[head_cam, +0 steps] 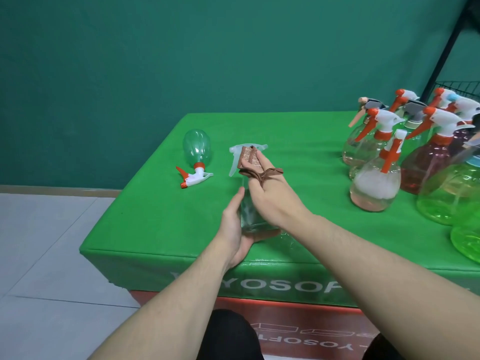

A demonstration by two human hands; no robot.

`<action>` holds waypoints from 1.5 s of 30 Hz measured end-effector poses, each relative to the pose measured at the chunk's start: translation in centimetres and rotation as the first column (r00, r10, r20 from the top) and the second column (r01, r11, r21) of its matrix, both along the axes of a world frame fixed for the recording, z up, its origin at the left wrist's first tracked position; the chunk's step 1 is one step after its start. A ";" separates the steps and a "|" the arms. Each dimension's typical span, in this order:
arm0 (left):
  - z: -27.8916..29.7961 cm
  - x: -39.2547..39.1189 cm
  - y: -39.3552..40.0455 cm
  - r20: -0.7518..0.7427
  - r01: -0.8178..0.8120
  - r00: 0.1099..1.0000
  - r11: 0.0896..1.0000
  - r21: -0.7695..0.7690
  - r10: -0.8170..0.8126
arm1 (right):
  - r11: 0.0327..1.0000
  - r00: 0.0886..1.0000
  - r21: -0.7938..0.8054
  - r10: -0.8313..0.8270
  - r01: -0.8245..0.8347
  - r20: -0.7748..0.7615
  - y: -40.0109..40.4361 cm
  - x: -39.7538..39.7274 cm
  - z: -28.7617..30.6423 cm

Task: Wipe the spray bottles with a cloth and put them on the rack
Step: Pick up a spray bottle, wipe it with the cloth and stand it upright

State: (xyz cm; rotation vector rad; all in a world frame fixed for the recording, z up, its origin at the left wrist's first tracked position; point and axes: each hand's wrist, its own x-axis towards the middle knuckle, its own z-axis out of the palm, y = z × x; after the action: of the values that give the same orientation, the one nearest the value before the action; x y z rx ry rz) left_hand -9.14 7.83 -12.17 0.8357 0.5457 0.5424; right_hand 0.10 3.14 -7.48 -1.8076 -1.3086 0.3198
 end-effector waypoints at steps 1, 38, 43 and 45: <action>0.0 0.0 0.0 0.000 -0.002 1.000 1.000 -0.003 0.002 | 1.000 1.000 0.003 -0.002 0.002 -0.009 0.2 -0.1 0.1; -1.4 0.7 0.6 0.018 0.043 0.999 0.997 0.070 -0.045 | 0.998 0.914 0.056 -0.001 -0.024 0.405 -5.7 -1.8 -4.4; -0.7 0.4 0.3 -0.022 0.032 0.999 0.997 0.072 -0.031 | 1.000 0.965 0.004 -0.024 0.024 0.262 -3.4 -1.2 -2.1; -0.4 0.3 0.0 -0.043 0.058 0.998 0.995 0.087 -0.054 | 0.999 0.980 -0.012 -0.046 0.050 0.194 -2.4 -0.6 -1.2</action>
State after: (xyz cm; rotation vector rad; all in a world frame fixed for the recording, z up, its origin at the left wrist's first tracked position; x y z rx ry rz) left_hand -8.83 7.87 -12.55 0.9447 0.5366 0.5022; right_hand -0.50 0.77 -8.72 -1.9199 -1.3961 0.1306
